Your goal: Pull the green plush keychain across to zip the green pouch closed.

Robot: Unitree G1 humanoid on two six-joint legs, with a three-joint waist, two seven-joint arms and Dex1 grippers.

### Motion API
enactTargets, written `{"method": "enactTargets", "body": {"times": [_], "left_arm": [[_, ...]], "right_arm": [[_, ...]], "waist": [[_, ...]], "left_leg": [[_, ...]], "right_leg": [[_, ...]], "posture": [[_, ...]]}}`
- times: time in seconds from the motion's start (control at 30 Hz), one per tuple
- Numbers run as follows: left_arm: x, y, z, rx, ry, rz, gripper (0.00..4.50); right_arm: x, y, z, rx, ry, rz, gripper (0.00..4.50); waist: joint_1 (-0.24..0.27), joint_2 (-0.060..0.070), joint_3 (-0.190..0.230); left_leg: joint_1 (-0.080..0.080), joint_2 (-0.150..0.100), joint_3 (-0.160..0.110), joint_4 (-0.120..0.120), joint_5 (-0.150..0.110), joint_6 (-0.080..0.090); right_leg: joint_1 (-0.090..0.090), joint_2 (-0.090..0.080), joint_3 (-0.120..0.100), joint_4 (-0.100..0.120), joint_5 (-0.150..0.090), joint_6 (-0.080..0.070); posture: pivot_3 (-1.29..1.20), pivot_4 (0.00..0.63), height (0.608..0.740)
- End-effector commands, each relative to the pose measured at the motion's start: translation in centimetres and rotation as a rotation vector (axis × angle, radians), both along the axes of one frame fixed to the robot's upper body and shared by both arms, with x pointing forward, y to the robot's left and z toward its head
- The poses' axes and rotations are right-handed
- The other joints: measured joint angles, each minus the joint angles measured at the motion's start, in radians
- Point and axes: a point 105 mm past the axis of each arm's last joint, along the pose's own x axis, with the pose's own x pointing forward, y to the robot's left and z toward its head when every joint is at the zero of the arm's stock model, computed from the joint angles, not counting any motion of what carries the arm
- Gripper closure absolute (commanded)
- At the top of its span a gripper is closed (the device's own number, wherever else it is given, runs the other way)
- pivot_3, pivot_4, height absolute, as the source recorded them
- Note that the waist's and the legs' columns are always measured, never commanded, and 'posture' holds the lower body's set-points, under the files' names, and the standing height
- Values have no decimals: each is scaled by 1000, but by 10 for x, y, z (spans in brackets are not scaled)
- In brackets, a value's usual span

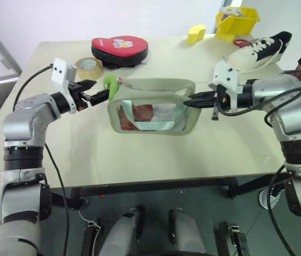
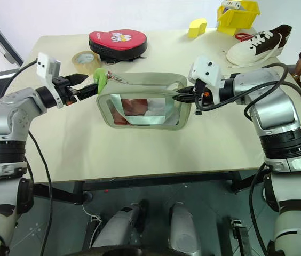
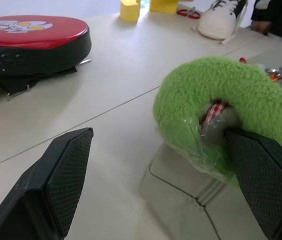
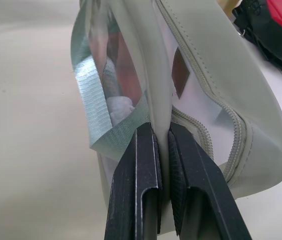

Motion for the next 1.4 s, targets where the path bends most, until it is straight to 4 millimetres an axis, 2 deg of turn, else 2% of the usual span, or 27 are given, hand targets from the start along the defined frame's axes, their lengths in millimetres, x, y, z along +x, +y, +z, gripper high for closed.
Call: {"method": "enactTargets", "body": {"times": [0.03,0.1,0.3,0.33,0.4,0.47,0.53,0.63,0.73,0.77,0.87,0.97,1.13,1.3,1.4], "left_arm": [[1,-9,19,-15,-73,-27,547],[-1,-11,21,-19,-81,-52,1280],[-2,-11,27,-17,-93,-66,4239],[-2,-11,29,-18,-98,-68,4437],[-1,-11,37,-28,-120,-68,4437],[-2,-13,58,-62,-165,-73,4437],[-5,-20,77,-82,-203,-111,4437],[-12,-37,87,-75,-224,-188,4437],[-13,-79,64,163,-253,-279,4437],[-13,-86,56,219,-259,-299,4437],[-11,-93,49,278,-280,-319,4437],[-9,-92,52,290,-298,-321,3481],[-6,-75,74,309,-331,-271,1024],[-15,-40,90,366,-325,-252,1024],[-28,-24,92,411,-305,-262,1024]], "right_arm": [[-6,3,7,1,-28,28,4500],[-5,2,7,0,-30,23,4500],[-5,1,6,2,-26,16,4500],[-5,1,6,3,-26,15,4500],[-5,1,6,5,-27,13,4500],[-4,0,7,4,-32,9,4500],[-4,0,8,4,-35,7,4500],[-4,0,8,4,-36,7,4500],[-3,2,7,1,-43,8,4500],[-3,2,7,2,-44,8,4500],[-3,3,7,1,-48,5,4500],[-3,3,6,2,-47,3,4500],[-4,2,5,-2,-51,-3,4500],[-6,1,4,-2,-47,-5,4500],[-5,-1,4,-3,-48,-7,4500]], "waist": [[2,0,0],[1,0,0],[1,0,0],[1,0,0],[1,0,0],[1,0,0],[1,0,0],[0,0,0],[1,0,0],[3,0,0],[1,0,0],[-2,0,0],[-1,0,0],[-4,0,0],[-3,0,0]], "left_leg": [[0,0,0,0,0,0],[0,0,0,1,0,0],[0,0,0,2,0,0],[0,0,0,2,0,0],[0,0,0,2,0,0],[0,0,0,3,0,0],[0,0,0,4,0,0],[0,0,0,4,0,0],[0,0,0,4,0,0],[0,0,0,5,0,0],[0,0,0,7,-1,1],[0,0,0,7,-1,1],[0,0,0,7,-1,1],[0,0,0,7,-1,1],[0,0,0,6,-1,1]], "right_leg": [[0,0,0,0,0,0],[1,0,0,0,0,0],[1,0,0,0,1,0],[1,0,0,0,1,0],[1,0,0,0,1,0],[1,0,0,0,1,1],[2,0,-1,0,1,1],[2,0,-1,0,1,1],[2,0,-1,0,2,1],[3,0,-1,0,2,1],[4,0,-1,0,2,1],[3,1,-1,0,3,1],[3,1,-1,0,3,1],[3,1,-1,0,3,1],[2,1,-1,0,3,1]], "posture": [[0,150,740],[0,150,740],[0,150,740],[0,150,740],[0,150,740],[0,150,740],[0,150,740],[0,150,740],[0,150,740],[0,150,740],[0,150,740],[0,150,740],[0,150,740],[0,150,740],[0,150,740]]}}
